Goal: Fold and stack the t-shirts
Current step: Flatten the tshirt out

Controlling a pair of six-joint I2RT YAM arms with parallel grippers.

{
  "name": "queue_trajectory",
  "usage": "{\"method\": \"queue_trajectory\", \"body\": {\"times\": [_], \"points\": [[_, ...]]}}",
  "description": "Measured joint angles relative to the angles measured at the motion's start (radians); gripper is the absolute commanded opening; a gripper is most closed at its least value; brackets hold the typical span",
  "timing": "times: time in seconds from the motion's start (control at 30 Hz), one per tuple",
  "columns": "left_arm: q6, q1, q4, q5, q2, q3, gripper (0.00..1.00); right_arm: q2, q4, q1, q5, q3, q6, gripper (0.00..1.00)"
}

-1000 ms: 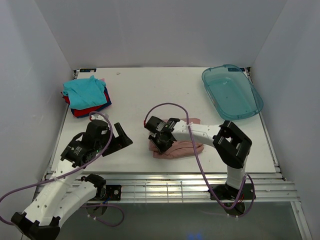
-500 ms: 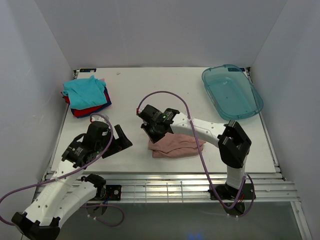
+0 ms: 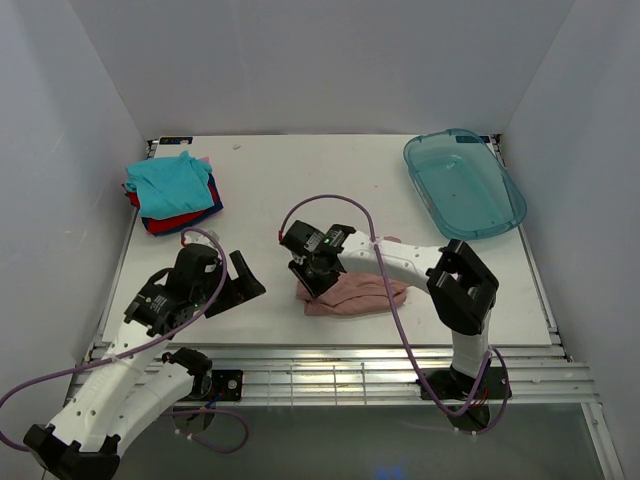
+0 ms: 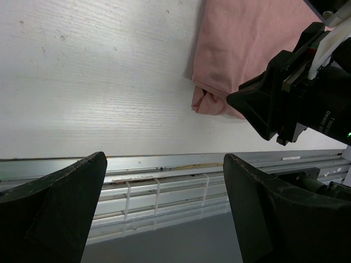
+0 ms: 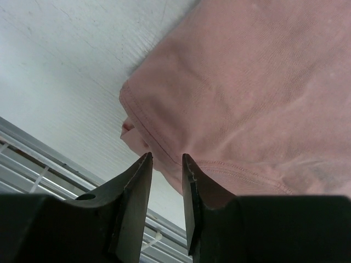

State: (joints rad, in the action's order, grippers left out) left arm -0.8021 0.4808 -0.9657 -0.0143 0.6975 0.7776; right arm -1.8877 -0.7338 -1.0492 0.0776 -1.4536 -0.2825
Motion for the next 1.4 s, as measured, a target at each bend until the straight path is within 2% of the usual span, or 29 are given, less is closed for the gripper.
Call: {"method": "queue_trajectory", "body": {"times": [0.33,0.43,0.53,0.73,0.8,0.93,1.0,1.07,1.13,1.2,1.3,1.4], "points": [[0.000,0.000,0.000,-0.005,-0.014,-0.003,0.98,-0.021,0.006,0.000,-0.008,0.033,-0.003,0.32],[0.000,0.000,-0.001,-0.005,-0.022,-0.003,0.98,-0.023,0.012,0.000,-0.011,0.041,-0.002,0.23],[0.000,0.000,-0.004,-0.005,-0.025,-0.003,0.98,-0.024,0.018,0.000,-0.014,0.046,-0.001,0.08],[0.000,0.000,-0.008,-0.005,-0.026,-0.003,0.98,-0.024,-0.029,0.000,-0.002,-0.013,-0.006,0.08],[0.000,0.000,-0.008,-0.005,-0.026,-0.003,0.98,-0.031,-0.096,0.000,0.014,-0.114,-0.005,0.08],[-0.002,0.000,-0.011,-0.005,-0.026,-0.003,0.98,-0.080,-0.258,0.001,0.063,-0.562,0.000,0.08],[-0.004,0.000,-0.011,-0.005,-0.026,-0.003,0.98,-0.090,-0.297,0.002,0.085,-0.800,-0.002,0.12],[-0.005,0.000,-0.011,-0.005,-0.026,-0.003,0.98,-0.051,-0.294,0.002,0.092,-0.903,-0.005,0.13],[-0.007,0.000,-0.007,-0.003,-0.026,-0.003,0.98,0.064,-0.285,0.001,0.103,-0.842,-0.016,0.12],[-0.006,0.000,-0.008,-0.001,-0.024,-0.003,0.98,0.189,-0.286,-0.001,0.127,-0.710,-0.034,0.11],[-0.007,0.000,-0.006,-0.001,-0.020,-0.003,0.98,0.358,-0.289,0.000,0.175,-0.417,-0.068,0.11],[-0.011,0.000,0.008,-0.010,-0.017,-0.003,0.98,0.407,-0.272,0.002,0.213,-0.147,-0.106,0.10]]}}
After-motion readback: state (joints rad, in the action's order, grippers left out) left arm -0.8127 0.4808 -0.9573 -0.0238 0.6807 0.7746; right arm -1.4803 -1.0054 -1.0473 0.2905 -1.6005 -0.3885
